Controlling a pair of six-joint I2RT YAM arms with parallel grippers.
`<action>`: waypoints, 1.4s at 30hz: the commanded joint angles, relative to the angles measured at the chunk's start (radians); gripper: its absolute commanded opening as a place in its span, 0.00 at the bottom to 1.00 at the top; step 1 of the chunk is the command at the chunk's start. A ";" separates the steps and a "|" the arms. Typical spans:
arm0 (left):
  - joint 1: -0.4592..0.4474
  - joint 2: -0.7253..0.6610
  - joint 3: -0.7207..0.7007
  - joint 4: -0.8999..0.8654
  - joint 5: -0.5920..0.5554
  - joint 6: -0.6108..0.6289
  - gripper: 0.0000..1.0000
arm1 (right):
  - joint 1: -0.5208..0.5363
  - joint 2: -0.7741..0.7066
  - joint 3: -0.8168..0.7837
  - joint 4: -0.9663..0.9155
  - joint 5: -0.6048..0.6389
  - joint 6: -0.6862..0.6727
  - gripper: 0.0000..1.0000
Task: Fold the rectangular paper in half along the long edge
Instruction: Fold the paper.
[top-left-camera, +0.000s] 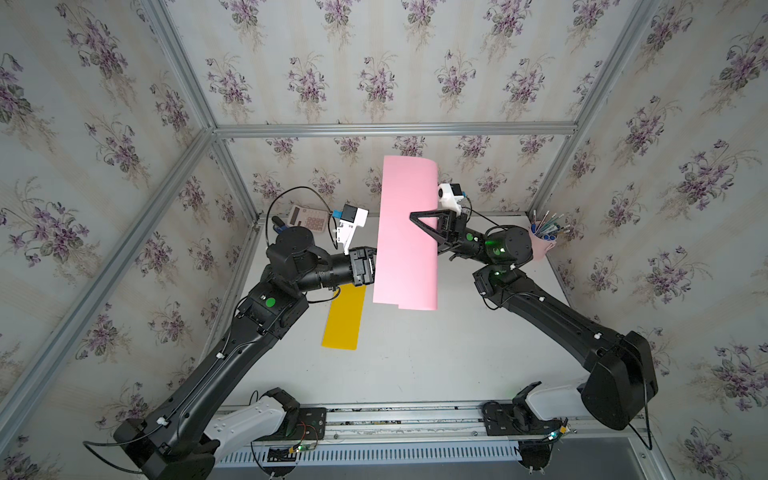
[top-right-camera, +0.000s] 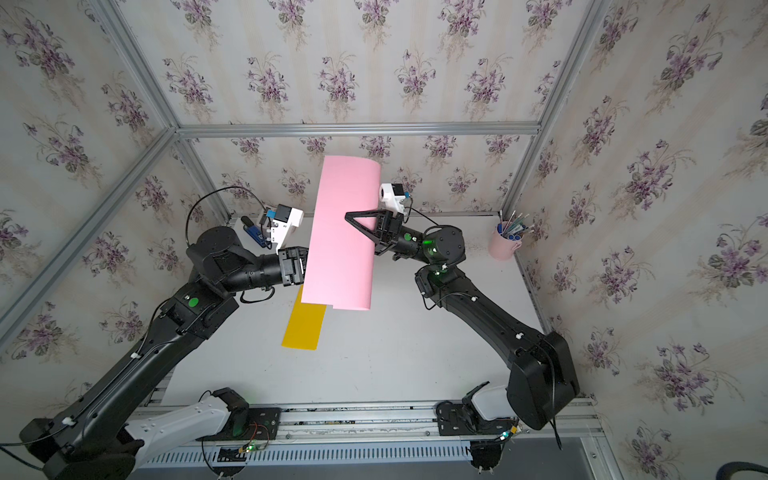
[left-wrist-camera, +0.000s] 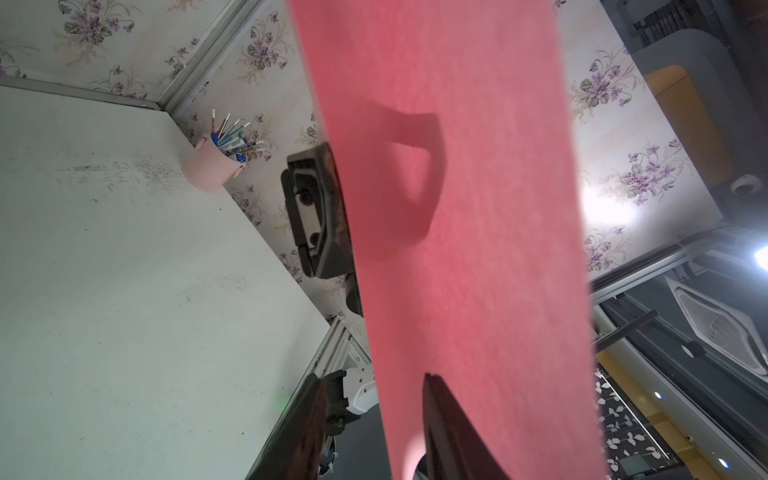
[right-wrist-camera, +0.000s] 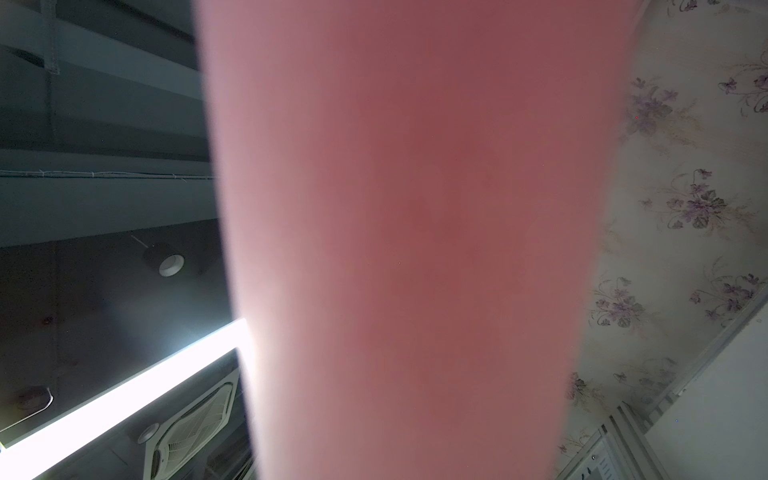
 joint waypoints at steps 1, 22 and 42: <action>-0.008 0.006 0.016 0.001 -0.003 0.034 0.41 | 0.001 -0.007 0.007 0.000 0.005 -0.021 0.42; -0.024 -0.009 0.033 -0.065 -0.063 0.097 0.00 | 0.004 -0.027 0.013 -0.078 -0.006 -0.080 0.48; -0.023 -0.012 0.053 -0.119 -0.115 0.140 0.00 | 0.015 -0.133 -0.001 -0.352 -0.005 -0.251 0.54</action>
